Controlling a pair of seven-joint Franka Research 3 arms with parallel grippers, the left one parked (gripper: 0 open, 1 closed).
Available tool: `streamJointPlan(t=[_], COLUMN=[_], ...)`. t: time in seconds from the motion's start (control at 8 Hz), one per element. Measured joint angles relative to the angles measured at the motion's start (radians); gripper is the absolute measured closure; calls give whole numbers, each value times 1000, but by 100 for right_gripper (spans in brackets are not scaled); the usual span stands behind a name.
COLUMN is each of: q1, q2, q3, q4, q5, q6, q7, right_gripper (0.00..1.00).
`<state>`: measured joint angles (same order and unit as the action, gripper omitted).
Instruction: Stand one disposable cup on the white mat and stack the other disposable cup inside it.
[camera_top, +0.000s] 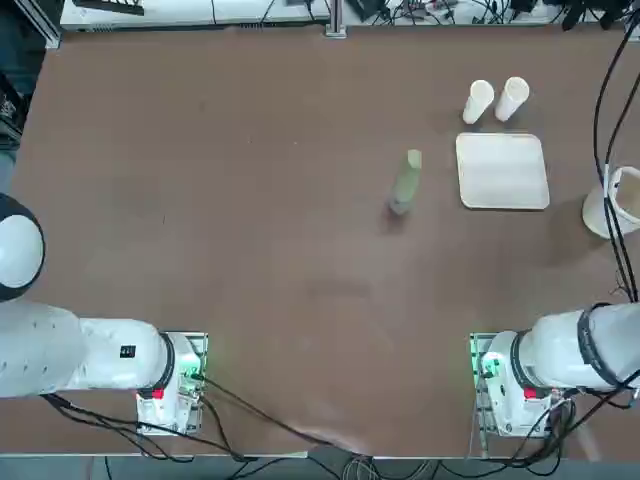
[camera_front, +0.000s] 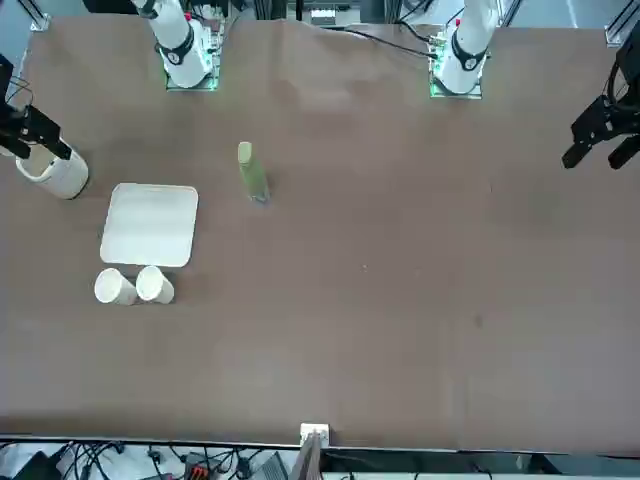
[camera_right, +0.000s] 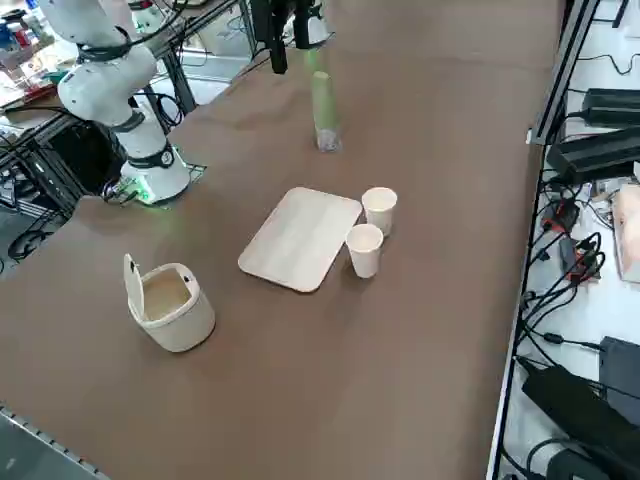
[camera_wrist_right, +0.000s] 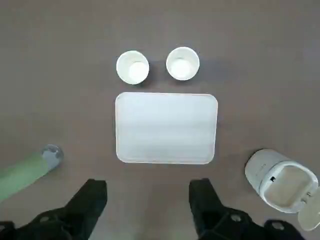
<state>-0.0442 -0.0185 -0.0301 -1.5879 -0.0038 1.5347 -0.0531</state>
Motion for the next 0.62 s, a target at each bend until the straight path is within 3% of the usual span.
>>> streamJointPlan(t=[0.62], q1=[2], q2=[25], q3=[3], q4=[0], q5=[3], q6=[34], q7=[0], right_gripper=[0])
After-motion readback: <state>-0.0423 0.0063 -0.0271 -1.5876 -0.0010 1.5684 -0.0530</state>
